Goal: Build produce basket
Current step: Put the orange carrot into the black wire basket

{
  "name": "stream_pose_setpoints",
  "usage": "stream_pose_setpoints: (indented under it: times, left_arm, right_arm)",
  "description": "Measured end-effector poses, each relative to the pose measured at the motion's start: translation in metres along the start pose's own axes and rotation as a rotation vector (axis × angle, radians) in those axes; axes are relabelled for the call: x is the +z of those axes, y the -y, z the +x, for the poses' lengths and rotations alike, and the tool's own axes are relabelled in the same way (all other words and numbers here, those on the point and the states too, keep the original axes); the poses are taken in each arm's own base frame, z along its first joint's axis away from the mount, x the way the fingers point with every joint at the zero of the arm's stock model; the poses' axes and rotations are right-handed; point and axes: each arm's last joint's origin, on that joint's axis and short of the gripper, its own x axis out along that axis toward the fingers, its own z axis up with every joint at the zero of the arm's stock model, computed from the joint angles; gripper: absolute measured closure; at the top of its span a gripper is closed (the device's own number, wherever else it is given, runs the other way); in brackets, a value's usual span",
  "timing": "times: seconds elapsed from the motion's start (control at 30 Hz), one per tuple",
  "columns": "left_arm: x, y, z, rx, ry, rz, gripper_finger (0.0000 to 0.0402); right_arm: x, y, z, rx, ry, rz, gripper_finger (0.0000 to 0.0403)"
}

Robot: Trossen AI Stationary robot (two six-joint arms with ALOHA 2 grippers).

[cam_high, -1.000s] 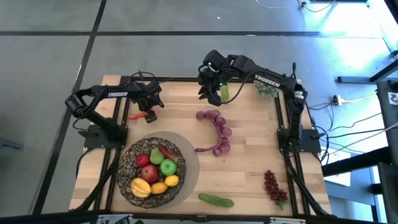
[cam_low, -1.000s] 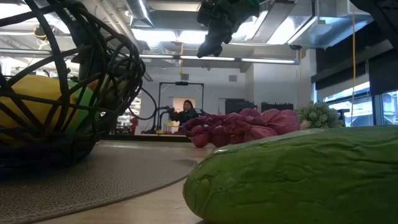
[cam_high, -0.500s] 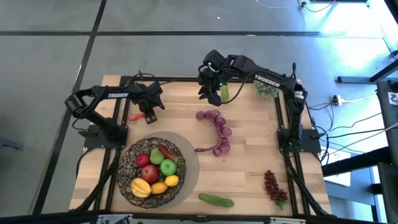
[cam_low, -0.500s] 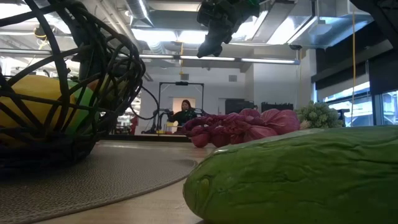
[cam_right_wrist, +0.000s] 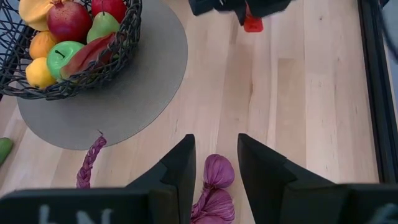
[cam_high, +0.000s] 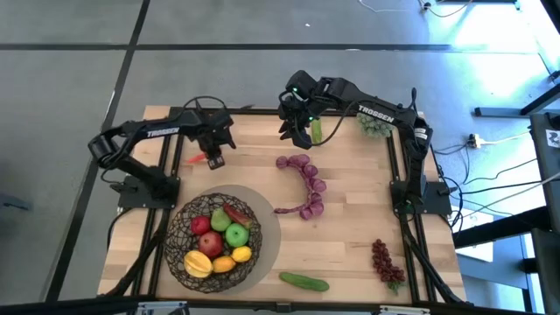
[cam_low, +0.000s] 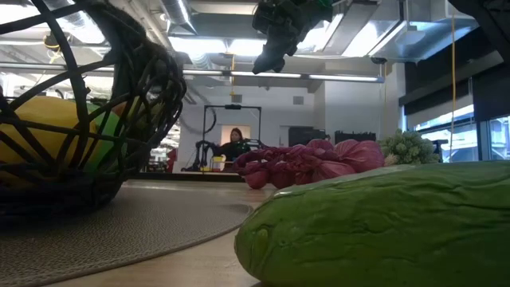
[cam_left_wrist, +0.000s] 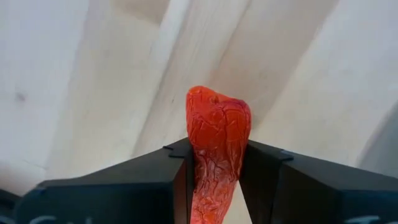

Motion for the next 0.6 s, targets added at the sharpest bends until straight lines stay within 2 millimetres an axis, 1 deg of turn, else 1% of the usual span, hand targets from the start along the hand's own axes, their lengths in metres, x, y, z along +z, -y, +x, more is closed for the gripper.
stream_pose_setpoints:
  times: [0.07,0.17,0.3,0.4,0.47,0.6]
  left_arm:
    - [0.004,0.003,-0.017,0.002,0.04,0.011,0.033]
    - [0.002,0.01,-0.044,-0.007,0.073,-0.002,0.033]
    - [0.0,0.024,-0.086,-0.056,0.18,-0.051,0.033]
    - [-0.004,0.037,-0.116,-0.118,0.284,-0.096,0.033]
    - [-0.009,0.046,-0.13,-0.18,0.333,-0.137,0.033]
    - [-0.023,0.069,-0.151,-0.326,0.381,-0.196,0.033]
  right_arm:
    - [0.0,0.0,0.0,0.0,0.0,0.0,0.0289]
    - [0.0,0.0,0.0,0.0,0.0,0.0,0.0289]
    - [0.0,0.0,0.0,0.0,0.0,0.005,0.0289]
    - [0.001,-0.002,0.001,0.004,-0.001,0.053,0.0289]
    - [0.001,-0.003,0.001,0.021,0.0,0.054,0.0289]
    - [0.001,-0.008,0.001,0.148,0.035,-0.027,0.0289]
